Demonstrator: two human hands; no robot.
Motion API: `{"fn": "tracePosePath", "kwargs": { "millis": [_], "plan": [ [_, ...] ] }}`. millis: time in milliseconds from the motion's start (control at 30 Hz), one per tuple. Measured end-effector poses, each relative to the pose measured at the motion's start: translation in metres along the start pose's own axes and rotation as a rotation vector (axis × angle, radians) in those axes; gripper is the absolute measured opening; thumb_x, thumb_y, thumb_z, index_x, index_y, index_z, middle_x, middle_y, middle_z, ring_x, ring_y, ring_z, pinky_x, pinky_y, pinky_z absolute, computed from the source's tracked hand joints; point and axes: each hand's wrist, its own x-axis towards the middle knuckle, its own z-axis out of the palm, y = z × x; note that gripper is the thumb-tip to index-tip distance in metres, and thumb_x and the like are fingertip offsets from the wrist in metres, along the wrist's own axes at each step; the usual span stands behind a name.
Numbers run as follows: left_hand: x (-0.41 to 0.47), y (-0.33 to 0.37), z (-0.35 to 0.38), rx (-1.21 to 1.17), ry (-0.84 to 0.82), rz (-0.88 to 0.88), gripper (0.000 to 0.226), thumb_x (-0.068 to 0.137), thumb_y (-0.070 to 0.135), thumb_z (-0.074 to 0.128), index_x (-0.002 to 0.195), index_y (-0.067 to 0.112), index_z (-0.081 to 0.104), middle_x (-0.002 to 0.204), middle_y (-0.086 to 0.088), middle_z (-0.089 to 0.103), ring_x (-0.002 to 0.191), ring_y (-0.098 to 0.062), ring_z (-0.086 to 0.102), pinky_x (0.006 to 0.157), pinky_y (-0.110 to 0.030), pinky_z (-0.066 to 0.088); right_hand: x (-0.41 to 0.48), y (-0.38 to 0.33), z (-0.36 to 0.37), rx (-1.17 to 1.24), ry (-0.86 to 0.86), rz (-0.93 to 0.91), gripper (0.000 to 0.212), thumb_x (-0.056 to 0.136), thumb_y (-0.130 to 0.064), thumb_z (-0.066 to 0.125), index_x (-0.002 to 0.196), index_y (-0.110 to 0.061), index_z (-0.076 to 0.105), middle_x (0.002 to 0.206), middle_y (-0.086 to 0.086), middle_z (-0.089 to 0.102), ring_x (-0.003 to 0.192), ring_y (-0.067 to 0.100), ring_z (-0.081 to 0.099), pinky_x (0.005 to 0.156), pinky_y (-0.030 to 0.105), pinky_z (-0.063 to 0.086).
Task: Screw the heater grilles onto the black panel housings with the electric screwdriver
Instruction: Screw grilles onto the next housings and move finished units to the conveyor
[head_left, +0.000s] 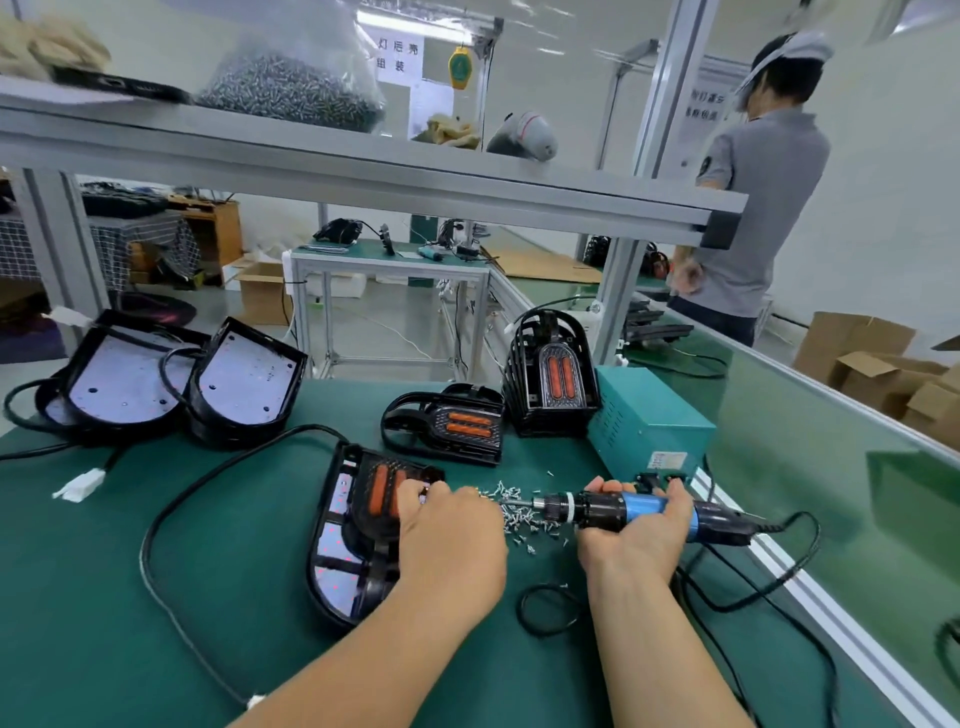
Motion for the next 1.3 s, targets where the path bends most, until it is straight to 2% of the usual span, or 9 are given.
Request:
{"fn": "tracePosePath", "kwargs": {
  "millis": [167, 300, 400, 467, 533, 733, 900, 1033, 1300],
  "plan": [
    [0.002, 0.004, 0.010, 0.041, -0.025, -0.030, 0.012, 0.089, 0.022, 0.059, 0.094, 0.028, 0.068, 0.093, 0.008, 0.059, 0.102, -0.020, 0.050, 0.082, -0.043, 0.013, 0.004, -0.002, 0.002, 0.033, 0.011, 0.034, 0.027, 0.088, -0.035, 0.069, 0.081, -0.018, 0.049, 0.072, 0.002, 0.050, 0.058, 0.016, 0.050, 0.063, 0.031, 0.052],
    [0.003, 0.006, 0.011, -0.011, -0.024, -0.005, 0.016, 0.089, 0.014, 0.056, 0.095, 0.027, 0.064, 0.100, 0.007, 0.060, 0.104, -0.021, 0.050, 0.090, -0.042, 0.016, 0.004, -0.002, 0.001, 0.042, 0.011, 0.042, 0.026, 0.087, -0.034, 0.070, 0.079, -0.018, 0.050, 0.066, 0.000, 0.052, 0.052, 0.016, 0.051, 0.063, 0.031, 0.053],
    [0.003, 0.004, 0.005, -0.087, -0.017, 0.008, 0.028, 0.087, 0.005, 0.052, 0.105, 0.025, 0.060, 0.106, 0.004, 0.062, 0.102, -0.021, 0.055, 0.094, -0.038, 0.028, 0.003, -0.002, 0.001, 0.045, 0.007, 0.054, 0.026, 0.086, -0.033, 0.071, 0.078, -0.018, 0.051, 0.063, 0.000, 0.052, 0.051, 0.016, 0.052, 0.060, 0.029, 0.053],
    [0.003, 0.001, -0.001, -0.209, 0.008, -0.013, 0.024, 0.091, 0.006, 0.050, 0.109, 0.021, 0.056, 0.107, 0.000, 0.063, 0.099, -0.023, 0.058, 0.082, -0.034, 0.037, 0.003, -0.002, 0.000, 0.053, 0.008, 0.058, 0.026, 0.085, -0.033, 0.071, 0.078, -0.018, 0.051, 0.062, 0.000, 0.053, 0.049, 0.016, 0.053, 0.061, 0.029, 0.055],
    [0.004, -0.005, -0.007, -0.357, 0.049, -0.047, 0.011, 0.095, 0.013, 0.051, 0.100, 0.022, 0.055, 0.102, 0.000, 0.063, 0.093, -0.022, 0.057, 0.072, -0.030, 0.038, 0.003, -0.003, 0.001, 0.053, 0.007, 0.063, 0.026, 0.085, -0.033, 0.071, 0.078, -0.018, 0.051, 0.062, 0.000, 0.053, 0.049, 0.016, 0.053, 0.063, 0.028, 0.055],
    [0.003, -0.010, -0.010, -0.934, -0.011, -0.168, 0.023, 0.095, 0.020, 0.061, 0.075, 0.031, 0.059, 0.082, 0.005, 0.068, 0.083, -0.019, 0.068, 0.077, -0.031, 0.055, 0.002, -0.001, 0.000, 0.028, -0.003, 0.084, 0.025, 0.084, -0.035, 0.073, 0.082, -0.018, 0.054, 0.062, 0.000, 0.055, 0.049, 0.015, 0.054, 0.064, 0.030, 0.055],
    [0.006, -0.010, -0.006, -0.938, 0.053, -0.189, 0.025, 0.095, 0.020, 0.062, 0.074, 0.033, 0.057, 0.080, 0.007, 0.066, 0.081, -0.015, 0.066, 0.062, -0.022, 0.044, 0.004, 0.000, 0.000, 0.028, -0.011, 0.097, 0.026, 0.084, -0.035, 0.073, 0.083, -0.018, 0.054, 0.052, -0.001, 0.056, 0.044, 0.014, 0.054, 0.065, 0.030, 0.055],
    [0.006, -0.011, -0.006, -1.010, 0.064, -0.210, 0.013, 0.093, 0.022, 0.066, 0.090, 0.028, 0.055, 0.085, 0.004, 0.067, 0.063, -0.010, 0.057, 0.045, -0.011, 0.036, 0.006, 0.000, 0.000, 0.041, -0.013, 0.115, 0.026, 0.083, -0.036, 0.073, 0.083, -0.018, 0.054, 0.053, -0.002, 0.056, 0.043, 0.014, 0.054, 0.063, 0.029, 0.055],
    [0.007, -0.012, -0.008, -0.999, 0.092, -0.140, 0.019, 0.090, 0.017, 0.069, 0.094, 0.026, 0.053, 0.076, 0.013, 0.067, 0.063, -0.003, 0.054, 0.046, -0.007, 0.036, 0.007, 0.000, 0.001, 0.020, -0.014, 0.125, 0.027, 0.083, -0.036, 0.072, 0.081, -0.018, 0.052, 0.052, -0.001, 0.055, 0.041, 0.015, 0.054, 0.058, 0.027, 0.055]
  ]
}}
